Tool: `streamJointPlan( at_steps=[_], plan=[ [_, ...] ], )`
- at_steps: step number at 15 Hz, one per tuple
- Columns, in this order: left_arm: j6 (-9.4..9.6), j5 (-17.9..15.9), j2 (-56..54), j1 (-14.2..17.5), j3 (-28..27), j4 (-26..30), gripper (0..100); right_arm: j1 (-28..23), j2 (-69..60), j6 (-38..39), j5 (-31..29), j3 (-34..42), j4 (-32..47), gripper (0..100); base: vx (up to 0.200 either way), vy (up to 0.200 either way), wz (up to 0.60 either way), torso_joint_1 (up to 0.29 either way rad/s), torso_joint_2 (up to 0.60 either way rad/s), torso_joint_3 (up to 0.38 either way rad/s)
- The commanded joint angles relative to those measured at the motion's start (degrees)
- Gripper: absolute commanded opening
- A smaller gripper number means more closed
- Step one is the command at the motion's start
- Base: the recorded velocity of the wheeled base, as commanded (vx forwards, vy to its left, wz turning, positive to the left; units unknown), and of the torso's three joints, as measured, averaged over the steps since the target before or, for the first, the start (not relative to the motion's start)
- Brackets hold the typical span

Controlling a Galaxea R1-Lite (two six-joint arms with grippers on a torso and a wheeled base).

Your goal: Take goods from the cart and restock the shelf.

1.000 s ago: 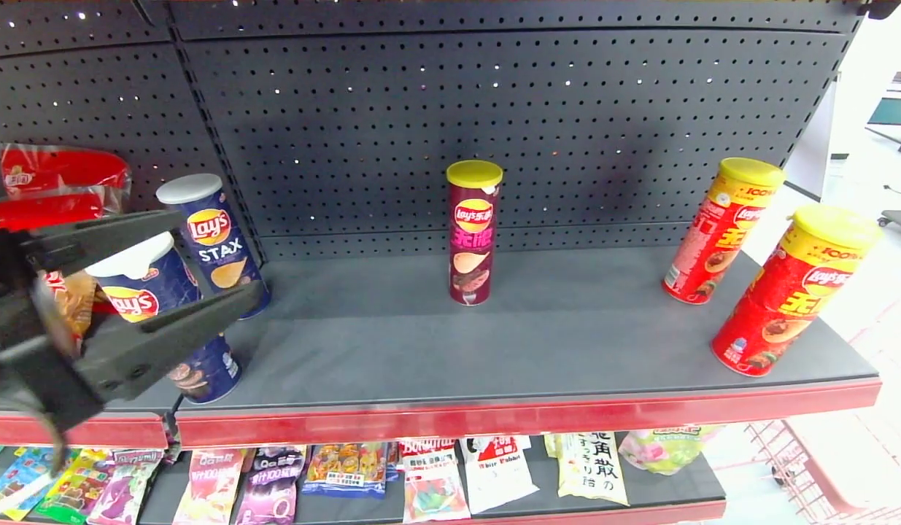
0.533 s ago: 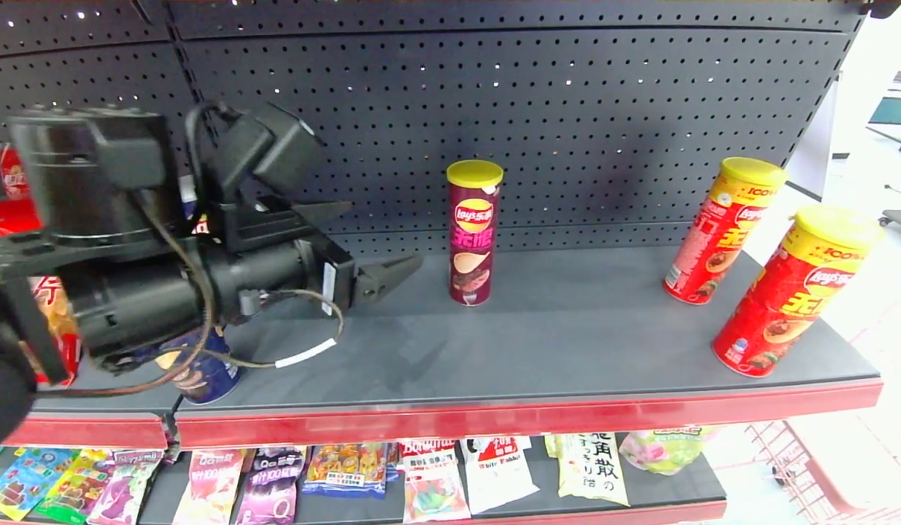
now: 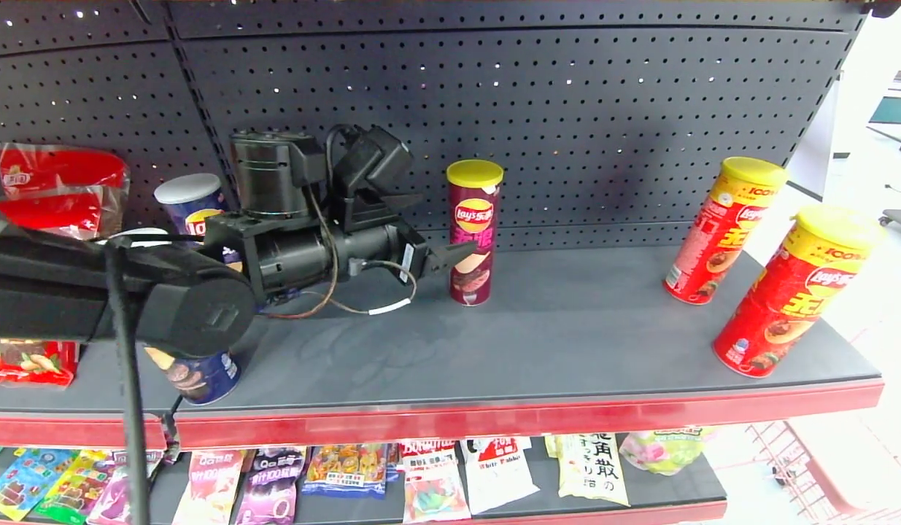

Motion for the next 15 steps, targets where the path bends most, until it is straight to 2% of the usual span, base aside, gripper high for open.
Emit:
streamJointPlan(
  at_steps=[1,4,5,7,10,15],
  plan=[
    [-0.14,-0.2,3.6,0.2,-2.3,-0.1,100,0.0,0.1,0.0,0.0,0.0,0.0,0,0.0,0.0,0.0,0.0,0.0,0.0],
    [-0.23,-1.6,6.1,0.3,-7.2,-0.2,100,0.0,0.1,0.0,-0.1,-0.1,0.0,0,0.0,0.0,0.0,0.0,0.0,0.0],
    [-0.76,-1.9,6.9,0.3,-8.8,-0.2,100,0.0,0.1,0.0,-0.1,-0.1,0.0,0,0.0,0.0,0.0,0.0,0.0,0.0],
    [-3.13,-2.2,8.0,0.2,-10.7,-0.1,100,0.0,0.1,0.0,-0.1,-0.1,0.0,0,0.0,0.0,0.0,0.0,0.0,0.0],
    [-3.3,-3.0,9.9,0.2,-12.1,-0.4,100,0.0,0.1,0.0,-0.1,-0.1,0.1,0,0.0,0.0,0.0,0.0,0.0,0.0],
    [-3.3,-7.1,12.6,0.3,-16.5,-0.1,100,0.0,0.1,0.0,-0.2,-0.3,0.1,0,0.0,0.0,0.0,0.0,0.0,0.0]
  ],
)
